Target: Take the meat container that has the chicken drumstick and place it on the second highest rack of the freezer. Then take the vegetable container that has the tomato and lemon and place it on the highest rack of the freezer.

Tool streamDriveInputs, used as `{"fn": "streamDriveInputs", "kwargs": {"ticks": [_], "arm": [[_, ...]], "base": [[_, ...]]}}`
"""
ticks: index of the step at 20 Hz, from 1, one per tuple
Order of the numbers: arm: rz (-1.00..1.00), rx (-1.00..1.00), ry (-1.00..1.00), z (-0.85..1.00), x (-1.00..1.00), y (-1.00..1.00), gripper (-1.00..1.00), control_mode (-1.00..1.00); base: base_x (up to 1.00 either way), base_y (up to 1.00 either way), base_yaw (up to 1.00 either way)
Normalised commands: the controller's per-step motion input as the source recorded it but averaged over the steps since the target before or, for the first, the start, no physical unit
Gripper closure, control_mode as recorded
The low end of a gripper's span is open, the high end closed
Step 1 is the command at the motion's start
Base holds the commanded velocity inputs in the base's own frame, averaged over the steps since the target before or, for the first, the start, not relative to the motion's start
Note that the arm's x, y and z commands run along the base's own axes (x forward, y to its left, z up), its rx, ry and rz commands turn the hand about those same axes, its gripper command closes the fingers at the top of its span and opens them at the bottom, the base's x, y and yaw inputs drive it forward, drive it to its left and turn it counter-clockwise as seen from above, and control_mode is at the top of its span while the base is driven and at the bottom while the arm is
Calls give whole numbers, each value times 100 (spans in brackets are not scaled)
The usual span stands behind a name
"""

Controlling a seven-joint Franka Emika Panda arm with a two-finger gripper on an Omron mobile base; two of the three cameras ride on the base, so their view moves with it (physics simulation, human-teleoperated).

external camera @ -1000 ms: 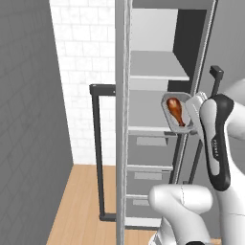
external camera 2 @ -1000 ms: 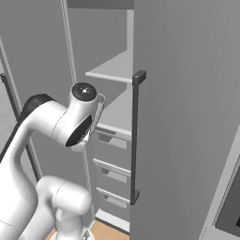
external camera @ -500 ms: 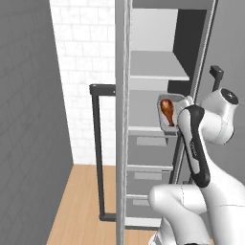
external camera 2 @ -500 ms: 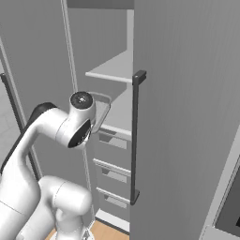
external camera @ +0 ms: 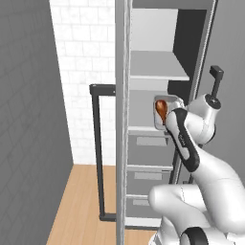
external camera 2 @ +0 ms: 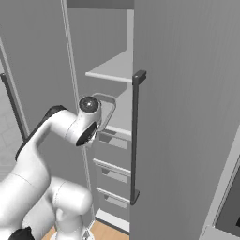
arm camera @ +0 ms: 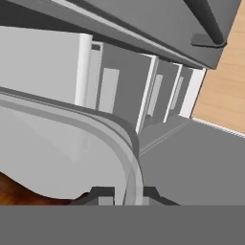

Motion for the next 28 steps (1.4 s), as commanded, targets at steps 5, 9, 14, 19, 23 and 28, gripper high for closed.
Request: {"fn": "streamDriveInputs", "kwargs": {"ticks": [5, 9, 14, 19, 23, 28], "arm": [[-1, 0, 2, -5, 49, -16, 100, -100], [0, 0, 0, -30, 37, -17, 100, -100], [-2, 0, 0, -45, 41, -2, 100, -100], [-4, 0, 0, -39, 55, -1, 100, -100], [-3, 0, -2, -17, 45, -7, 100, -100], [0, 0, -1, -11, 48, -1, 100, -100]], "base": [[0, 0, 0], [0, 0, 0], [0, 0, 0], [0, 0, 0], [0, 0, 0], [0, 0, 0]]}}
